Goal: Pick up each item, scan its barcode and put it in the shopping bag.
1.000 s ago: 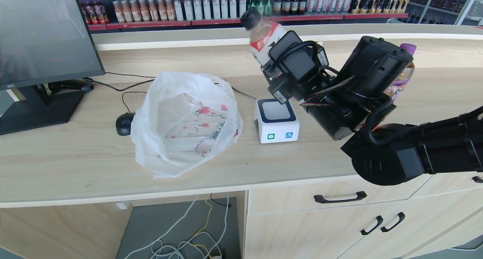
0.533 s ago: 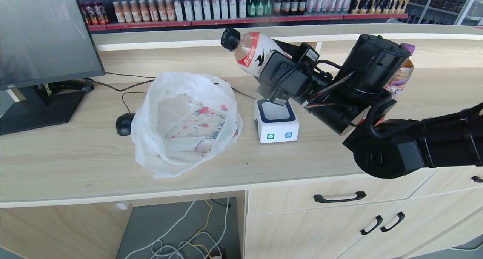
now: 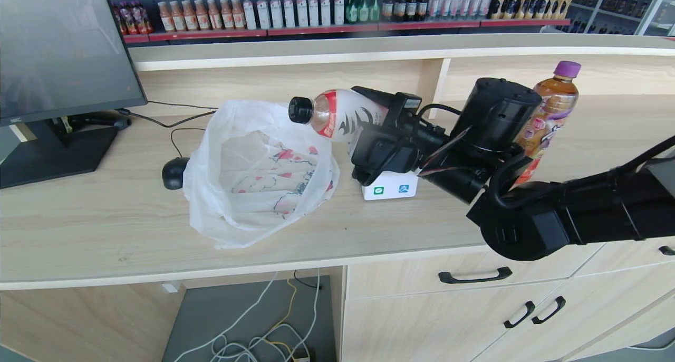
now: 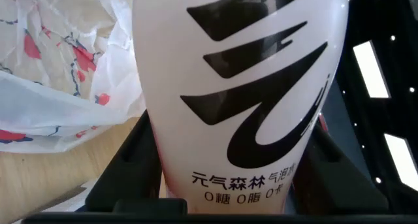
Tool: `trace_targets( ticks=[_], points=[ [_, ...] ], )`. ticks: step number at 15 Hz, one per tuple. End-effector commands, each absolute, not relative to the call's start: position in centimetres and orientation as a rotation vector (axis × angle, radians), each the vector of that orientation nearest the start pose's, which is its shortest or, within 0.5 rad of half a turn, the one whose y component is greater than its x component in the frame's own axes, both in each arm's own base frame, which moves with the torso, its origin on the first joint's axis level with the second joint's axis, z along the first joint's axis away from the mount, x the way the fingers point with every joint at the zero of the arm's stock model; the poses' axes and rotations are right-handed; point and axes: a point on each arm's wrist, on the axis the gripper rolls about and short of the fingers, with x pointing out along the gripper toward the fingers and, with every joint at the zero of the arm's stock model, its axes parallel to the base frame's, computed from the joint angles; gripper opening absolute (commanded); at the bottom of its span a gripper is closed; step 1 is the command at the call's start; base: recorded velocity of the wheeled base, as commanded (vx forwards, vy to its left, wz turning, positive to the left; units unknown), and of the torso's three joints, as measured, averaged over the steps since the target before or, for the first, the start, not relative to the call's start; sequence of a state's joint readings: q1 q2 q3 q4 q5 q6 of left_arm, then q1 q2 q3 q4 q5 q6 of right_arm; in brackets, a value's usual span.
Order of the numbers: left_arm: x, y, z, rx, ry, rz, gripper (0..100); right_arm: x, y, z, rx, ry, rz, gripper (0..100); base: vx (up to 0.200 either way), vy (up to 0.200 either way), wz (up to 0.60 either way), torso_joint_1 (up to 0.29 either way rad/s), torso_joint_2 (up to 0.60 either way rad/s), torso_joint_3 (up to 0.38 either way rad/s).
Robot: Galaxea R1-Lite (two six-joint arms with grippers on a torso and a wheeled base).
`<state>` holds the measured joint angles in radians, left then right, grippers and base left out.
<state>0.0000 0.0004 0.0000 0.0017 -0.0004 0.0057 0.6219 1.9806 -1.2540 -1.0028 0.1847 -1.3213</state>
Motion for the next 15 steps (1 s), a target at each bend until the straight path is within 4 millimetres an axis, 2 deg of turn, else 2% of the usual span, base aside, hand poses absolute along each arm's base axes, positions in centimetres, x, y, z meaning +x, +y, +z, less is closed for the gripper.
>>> trace_targets(
  ticks=[1,6,12,15],
  points=[
    [-2.3,0.0,7.5,0.006,0.002,0.000,100,32.4,23.2,22.9,-1.215,-0.736,0.516,0,0.000,0.000,0.00,0.000,0.00,0.000],
    [-2.3,0.0,7.5,0.006,0.002,0.000,100,33.2,21.9,21.0,-1.254,-0.758,0.530,0,0.000,0.000,0.00,0.000,0.00,0.000],
    [-2.3,0.0,7.5,0.006,0.002,0.000,100,33.7,22.0,21.3,-1.260,-0.777,0.517,0,0.000,0.000,0.00,0.000,0.00,0.000],
    [-2.3,0.0,7.5,0.006,0.002,0.000,100,34.4,22.1,20.3,-1.264,-0.771,0.543,0,0.000,0.000,0.00,0.000,0.00,0.000]
  ],
)
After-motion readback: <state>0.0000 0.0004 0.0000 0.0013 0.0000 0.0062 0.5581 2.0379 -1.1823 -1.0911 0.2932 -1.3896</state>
